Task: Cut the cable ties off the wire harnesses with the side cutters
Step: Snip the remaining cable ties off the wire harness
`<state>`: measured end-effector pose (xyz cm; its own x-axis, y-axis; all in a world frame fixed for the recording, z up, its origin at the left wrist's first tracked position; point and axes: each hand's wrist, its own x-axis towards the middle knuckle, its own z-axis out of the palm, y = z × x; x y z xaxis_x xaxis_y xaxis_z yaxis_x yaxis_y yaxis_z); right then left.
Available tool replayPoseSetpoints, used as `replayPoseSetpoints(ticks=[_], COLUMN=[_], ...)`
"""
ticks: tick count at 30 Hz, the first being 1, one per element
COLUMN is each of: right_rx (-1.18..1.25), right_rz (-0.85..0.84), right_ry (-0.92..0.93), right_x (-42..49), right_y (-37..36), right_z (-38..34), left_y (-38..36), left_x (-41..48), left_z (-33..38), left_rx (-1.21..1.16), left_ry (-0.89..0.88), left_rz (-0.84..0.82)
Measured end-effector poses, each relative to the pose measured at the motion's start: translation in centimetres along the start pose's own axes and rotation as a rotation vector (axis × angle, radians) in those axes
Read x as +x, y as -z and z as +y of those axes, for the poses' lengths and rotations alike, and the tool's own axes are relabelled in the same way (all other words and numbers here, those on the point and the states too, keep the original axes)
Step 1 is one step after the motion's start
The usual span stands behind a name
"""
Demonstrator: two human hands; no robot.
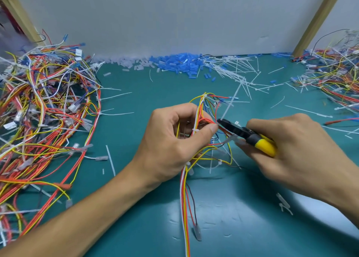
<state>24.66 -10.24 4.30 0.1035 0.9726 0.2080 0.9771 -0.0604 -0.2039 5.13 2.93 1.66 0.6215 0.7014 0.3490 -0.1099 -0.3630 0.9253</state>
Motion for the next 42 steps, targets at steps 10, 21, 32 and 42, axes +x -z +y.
replayPoseSetpoints(ticks=[10,21,32,42], right_rx=[0.035,0.104,0.052,0.054], right_rz=[-0.022,0.046,0.011,-0.004], right_ry=[-0.012,-0.004,0.010,0.034], right_x=[0.0,0.1,0.1,0.1], right_y=[-0.4,-0.7,-0.5,-0.4], right_z=[-0.3,-0.2,0.5,1.0], left_y=[0.2,0.3,0.4,0.2], left_x=[0.2,0.2,0.0,-0.1], left_z=[0.0,0.3,0.3,0.3], left_rx=[0.040,0.011,-0.041,-0.053], left_ry=[-0.011,-0.023,0.001,0.003], left_rz=[-0.022,-0.015,-0.044,-0.071])
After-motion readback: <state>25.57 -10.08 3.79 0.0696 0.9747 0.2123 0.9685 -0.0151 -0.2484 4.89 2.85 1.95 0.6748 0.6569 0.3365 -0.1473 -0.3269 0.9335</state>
